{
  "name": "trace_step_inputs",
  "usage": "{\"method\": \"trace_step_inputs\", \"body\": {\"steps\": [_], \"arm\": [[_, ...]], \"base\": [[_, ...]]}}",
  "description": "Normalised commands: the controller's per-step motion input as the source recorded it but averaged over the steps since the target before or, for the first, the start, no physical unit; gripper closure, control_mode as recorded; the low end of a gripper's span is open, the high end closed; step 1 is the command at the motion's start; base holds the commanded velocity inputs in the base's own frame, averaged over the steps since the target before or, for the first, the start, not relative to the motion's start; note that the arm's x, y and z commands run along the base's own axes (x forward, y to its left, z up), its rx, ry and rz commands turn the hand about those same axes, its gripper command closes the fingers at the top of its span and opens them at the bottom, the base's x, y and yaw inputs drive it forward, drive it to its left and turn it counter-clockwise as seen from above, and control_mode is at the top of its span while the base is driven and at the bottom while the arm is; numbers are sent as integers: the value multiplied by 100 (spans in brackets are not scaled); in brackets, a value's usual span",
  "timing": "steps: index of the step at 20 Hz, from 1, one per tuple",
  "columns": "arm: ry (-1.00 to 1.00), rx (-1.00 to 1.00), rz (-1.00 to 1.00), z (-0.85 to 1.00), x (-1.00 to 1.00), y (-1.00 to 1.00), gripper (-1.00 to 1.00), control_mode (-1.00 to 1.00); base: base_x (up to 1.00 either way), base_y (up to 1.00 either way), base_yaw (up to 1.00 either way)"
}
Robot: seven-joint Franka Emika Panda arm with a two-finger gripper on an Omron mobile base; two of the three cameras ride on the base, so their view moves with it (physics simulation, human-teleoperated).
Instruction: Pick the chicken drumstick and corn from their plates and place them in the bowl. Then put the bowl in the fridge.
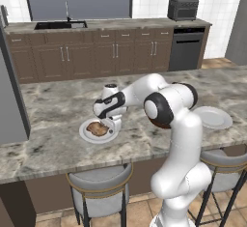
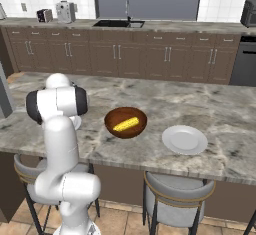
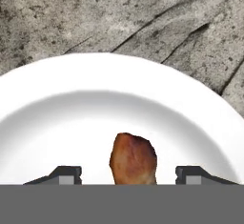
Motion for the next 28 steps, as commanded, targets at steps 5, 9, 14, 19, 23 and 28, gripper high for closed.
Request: {"method": "trace_step_inputs", "body": {"steps": [5,9,14,19,23,28], "arm": [[9,-4,-1,-2,1,1,100,-100],[8,-3,0,6,0,0,100,-100],[4,-1,0,24,-3,-1,100,-100],[0,0,0,35,-16,-11,100,-100],[0,5,1,32,-28,-28,100,-100],[-1,3,4,28,-31,-44,100,-100]], "base": [[0,0,0],[0,0,0],[0,0,0],[0,0,0],[0,0,0],[0,0,0]]}}
